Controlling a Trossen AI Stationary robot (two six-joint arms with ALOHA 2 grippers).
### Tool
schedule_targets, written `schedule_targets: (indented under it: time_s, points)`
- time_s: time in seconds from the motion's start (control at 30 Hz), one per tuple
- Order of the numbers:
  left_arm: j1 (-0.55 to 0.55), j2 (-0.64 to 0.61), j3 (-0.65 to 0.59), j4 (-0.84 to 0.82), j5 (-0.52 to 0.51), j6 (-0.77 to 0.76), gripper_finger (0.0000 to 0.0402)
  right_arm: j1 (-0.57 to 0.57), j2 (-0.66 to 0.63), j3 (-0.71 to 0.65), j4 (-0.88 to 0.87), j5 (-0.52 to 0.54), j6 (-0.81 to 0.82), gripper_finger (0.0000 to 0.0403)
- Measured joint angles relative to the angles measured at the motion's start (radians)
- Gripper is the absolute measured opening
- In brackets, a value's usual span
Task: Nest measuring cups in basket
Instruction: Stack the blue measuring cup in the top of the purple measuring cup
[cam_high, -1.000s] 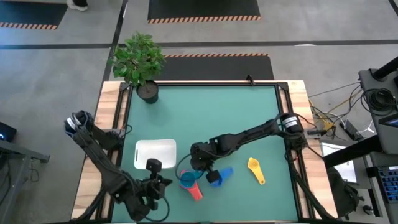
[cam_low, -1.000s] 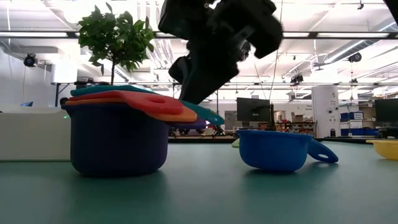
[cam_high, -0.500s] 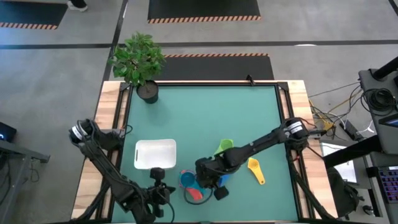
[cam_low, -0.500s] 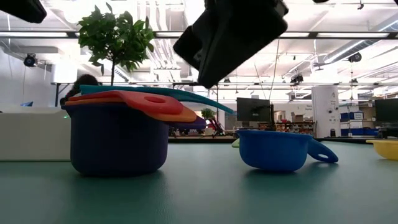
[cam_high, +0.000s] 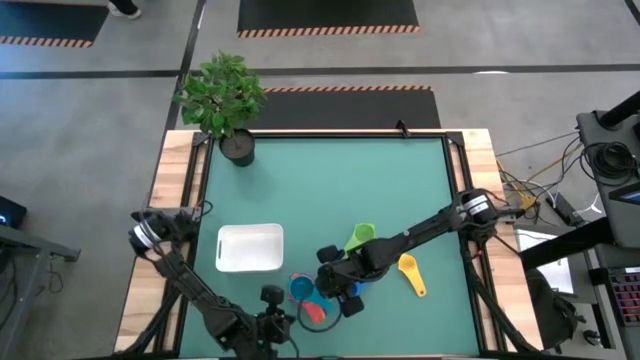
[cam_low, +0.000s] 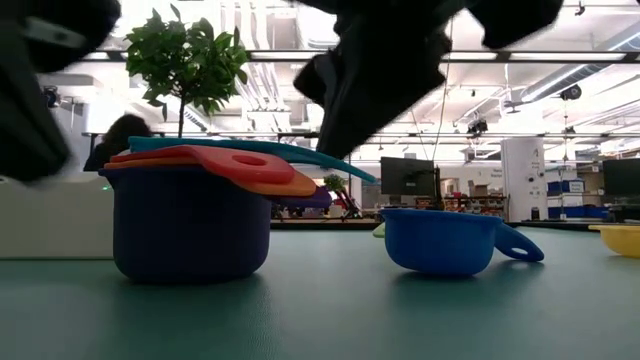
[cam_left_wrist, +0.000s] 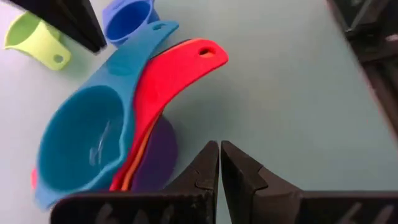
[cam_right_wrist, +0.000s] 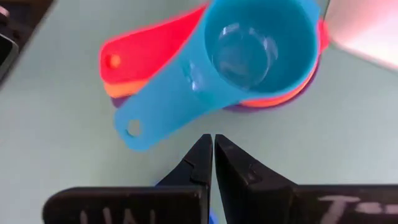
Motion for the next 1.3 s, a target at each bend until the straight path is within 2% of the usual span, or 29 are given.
schedule_targets:
  time_s: [0.27, 0.5, 0.8, 1.3]
  points:
    - [0.058, 0.068, 0.030, 0.190, 0.011, 0.183, 0.0000, 0.020, 0.010, -0.050, 0.068, -0.001, 0.055, 0.0009]
    - [0.089, 0.070, -0.010, 0.276, 0.030, 0.192, 0.0000, 0.065, 0.018, -0.050, 0.147, -0.001, 0.062, 0.0009]
    - [0.097, 0.070, -0.013, 0.286, 0.029, 0.193, 0.0000, 0.096, 0.019, -0.043, 0.178, 0.074, 0.023, 0.0009]
    - [0.108, 0.068, -0.013, 0.296, 0.025, 0.238, 0.0000, 0.093, 0.016, -0.045, 0.224, 0.078, 0.033, 0.0009]
